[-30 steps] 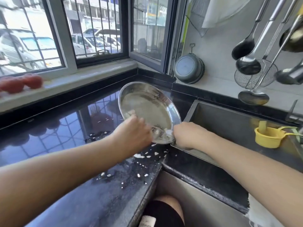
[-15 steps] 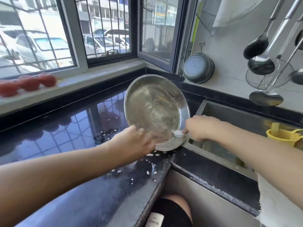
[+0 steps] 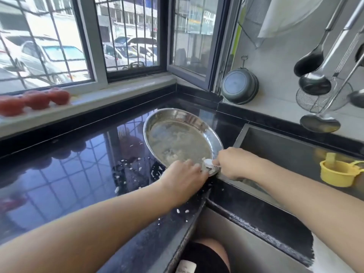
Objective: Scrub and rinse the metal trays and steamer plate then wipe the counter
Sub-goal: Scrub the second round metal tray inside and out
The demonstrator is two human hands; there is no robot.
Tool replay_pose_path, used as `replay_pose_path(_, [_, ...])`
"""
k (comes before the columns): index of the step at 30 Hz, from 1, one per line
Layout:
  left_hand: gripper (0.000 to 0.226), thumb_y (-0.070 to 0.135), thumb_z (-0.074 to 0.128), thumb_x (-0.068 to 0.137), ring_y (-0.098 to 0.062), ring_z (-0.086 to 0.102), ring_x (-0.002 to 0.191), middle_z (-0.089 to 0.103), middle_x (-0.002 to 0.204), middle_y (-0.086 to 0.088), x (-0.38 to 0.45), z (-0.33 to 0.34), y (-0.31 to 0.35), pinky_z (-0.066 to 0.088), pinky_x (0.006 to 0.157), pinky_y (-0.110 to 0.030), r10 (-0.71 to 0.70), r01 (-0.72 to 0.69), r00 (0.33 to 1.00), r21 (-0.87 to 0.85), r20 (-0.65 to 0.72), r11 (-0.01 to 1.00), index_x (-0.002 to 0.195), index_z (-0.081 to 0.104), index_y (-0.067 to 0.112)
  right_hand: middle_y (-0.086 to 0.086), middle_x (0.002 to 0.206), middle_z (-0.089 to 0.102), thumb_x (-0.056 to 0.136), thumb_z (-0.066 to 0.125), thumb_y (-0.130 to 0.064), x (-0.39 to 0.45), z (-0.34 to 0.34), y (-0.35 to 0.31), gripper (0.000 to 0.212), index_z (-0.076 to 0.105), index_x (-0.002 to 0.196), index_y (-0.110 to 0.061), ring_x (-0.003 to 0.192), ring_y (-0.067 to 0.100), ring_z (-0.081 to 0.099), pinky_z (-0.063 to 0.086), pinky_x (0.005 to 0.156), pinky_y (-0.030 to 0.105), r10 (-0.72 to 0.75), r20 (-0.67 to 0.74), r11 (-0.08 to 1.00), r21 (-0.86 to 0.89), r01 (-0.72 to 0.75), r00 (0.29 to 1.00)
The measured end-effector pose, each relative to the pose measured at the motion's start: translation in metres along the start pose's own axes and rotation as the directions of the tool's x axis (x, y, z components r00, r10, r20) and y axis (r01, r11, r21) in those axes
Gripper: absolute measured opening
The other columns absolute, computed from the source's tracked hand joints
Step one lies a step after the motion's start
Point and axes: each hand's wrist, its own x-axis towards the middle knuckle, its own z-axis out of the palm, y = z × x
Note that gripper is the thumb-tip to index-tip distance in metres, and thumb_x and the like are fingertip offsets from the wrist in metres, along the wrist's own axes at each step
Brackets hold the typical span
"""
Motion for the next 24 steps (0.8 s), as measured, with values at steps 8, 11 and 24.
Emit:
replay_pose_path(8, [0.039,0.012,0.034,0.081,-0.020,0.066,0.064,0.066,0.077,0.003,-0.013,0.025,-0.033,0.041,0.048,-0.027,0.146,-0.128,0.986,0.200,-0.078,0.971,0.092,0.071,0.022,-0.001,0.138,0.061,0.104,0.043,-0.019,-0.007,0.017,-0.004,0.045,0.055,0.141,-0.042,0.103,0.021,0.061,0.052,0.085,0.029,-0.162,-0.018,0.966,0.203,0.162,0.987])
replay_pose_path(11, [0.046,0.011,0.029,0.085,-0.022,0.066,0.073,0.069,0.087,0.001,-0.020,0.027,-0.038,0.040,0.053,-0.031,0.236,-0.190,0.959,0.261,-0.157,0.946,0.102,0.071,0.019,0.007,0.135,0.059,0.099,0.043,-0.010,-0.015,0.011,-0.002,0.056,0.053,0.143,-0.044,0.104,0.028,0.062,0.052,0.086,0.033,-0.123,0.035,0.991,0.060,0.120,0.992])
replay_pose_path(24, [0.018,0.018,0.056,0.084,-0.021,0.060,0.078,0.064,0.087,0.004,-0.021,0.007,-0.041,0.047,0.065,-0.036,0.328,-0.282,0.924,0.225,-0.197,0.932,0.090,0.073,0.022,0.011,0.134,0.060,0.090,0.042,0.003,0.007,-0.016,0.022,0.064,0.060,0.139,-0.034,0.098,0.029,0.063,0.051,0.077,0.028,0.010,0.016,0.996,-0.091,-0.008,1.000])
